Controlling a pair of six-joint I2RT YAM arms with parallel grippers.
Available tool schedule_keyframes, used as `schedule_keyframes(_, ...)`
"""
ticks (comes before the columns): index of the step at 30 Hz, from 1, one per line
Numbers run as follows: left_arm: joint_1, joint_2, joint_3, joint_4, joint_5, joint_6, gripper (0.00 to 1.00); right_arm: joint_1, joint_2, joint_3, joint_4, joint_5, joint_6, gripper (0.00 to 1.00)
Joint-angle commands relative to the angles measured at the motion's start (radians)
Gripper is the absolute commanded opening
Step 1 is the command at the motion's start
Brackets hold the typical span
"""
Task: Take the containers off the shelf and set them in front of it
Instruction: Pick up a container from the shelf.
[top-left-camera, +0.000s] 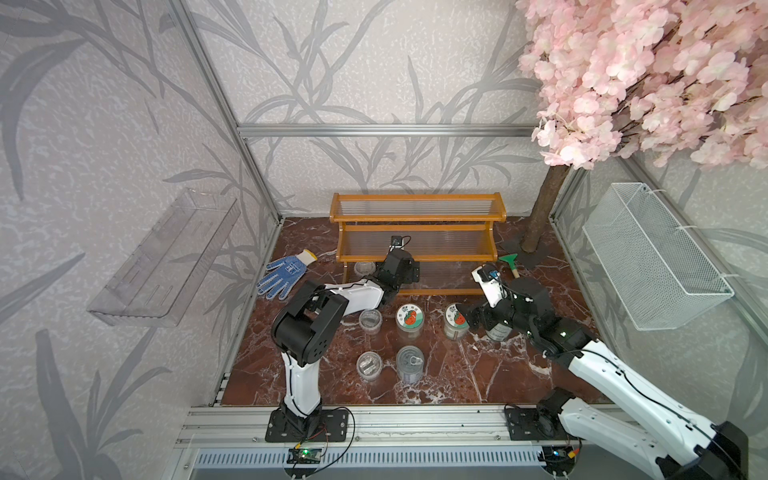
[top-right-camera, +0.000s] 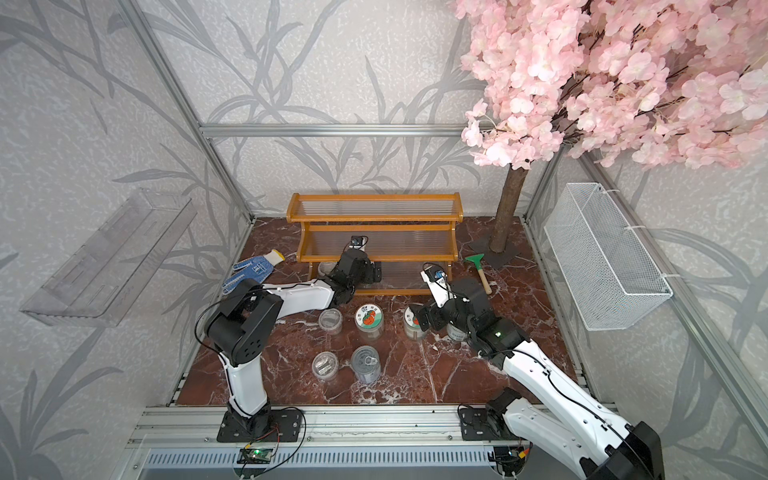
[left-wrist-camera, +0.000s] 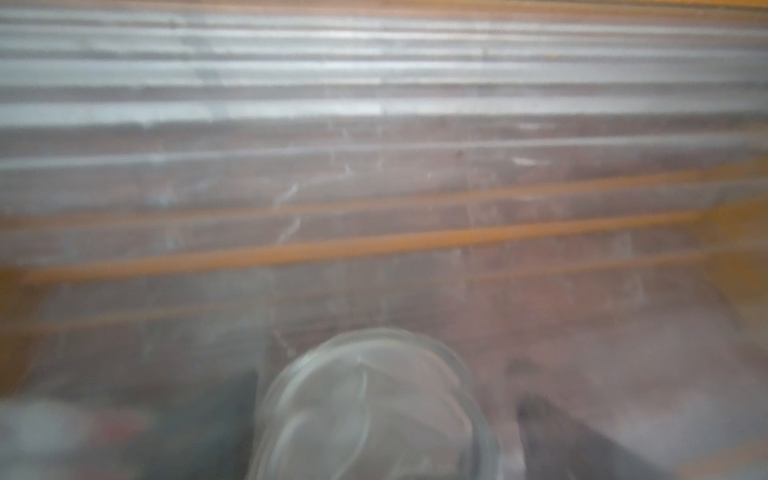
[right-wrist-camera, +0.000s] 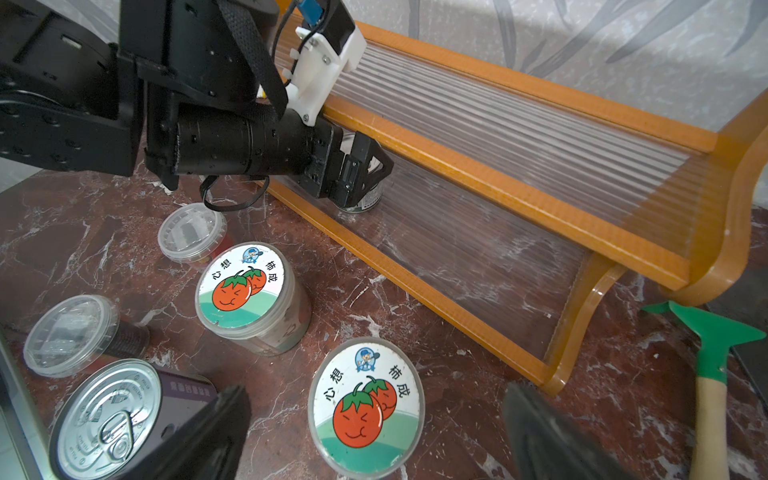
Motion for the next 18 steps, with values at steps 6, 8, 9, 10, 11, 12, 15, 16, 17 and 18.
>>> schedule_keyframes(6, 0.011, 0.032, 0.017, -0.058, 0.052, 0.021, 0.8, -0.011, 0.012, 0.038, 0.015, -0.02, -0.007, 0.99)
schedule_keyframes(8, 0.011, 0.024, 0.008, -0.061, 0.053, 0.02, 0.76, -0.012, 0.015, 0.039, 0.017, -0.023, -0.006, 0.99)
schedule_keyframes(9, 0.012, 0.018, 0.004, -0.064, 0.052, 0.021, 0.75, -0.012, 0.017, 0.039, 0.018, -0.023, -0.006, 0.99)
schedule_keyframes(10, 0.013, 0.013, 0.002, -0.068, 0.052, 0.023, 0.75, -0.012, 0.019, 0.043, 0.018, -0.024, -0.006, 0.99)
schedule_keyframes(11, 0.01, 0.006, 0.0, -0.073, 0.054, 0.024, 0.75, -0.012, 0.021, 0.044, 0.019, -0.023, -0.006, 0.99)
schedule_keyframes(12, 0.01, 0.003, -0.002, -0.076, 0.056, 0.027, 0.74, -0.012, 0.023, 0.044, 0.022, -0.025, -0.006, 0.99)
schedule_keyframes(15, 0.01, -0.02, -0.011, -0.081, 0.055, 0.034, 0.74, -0.012, 0.034, 0.051, 0.024, -0.03, -0.008, 0.99)
schedule_keyframes(16, 0.011, -0.029, -0.015, -0.081, 0.055, 0.037, 0.74, -0.012, 0.037, 0.053, 0.026, -0.032, -0.008, 0.99)
schedule_keyframes(17, 0.01, -0.038, -0.019, -0.081, 0.056, 0.041, 0.74, -0.012, 0.04, 0.053, 0.029, -0.035, -0.007, 0.99)
schedule_keyframes(18, 0.01, -0.047, -0.021, -0.082, 0.055, 0.043, 0.74, -0.012, 0.043, 0.053, 0.03, -0.038, -0.006, 0.99)
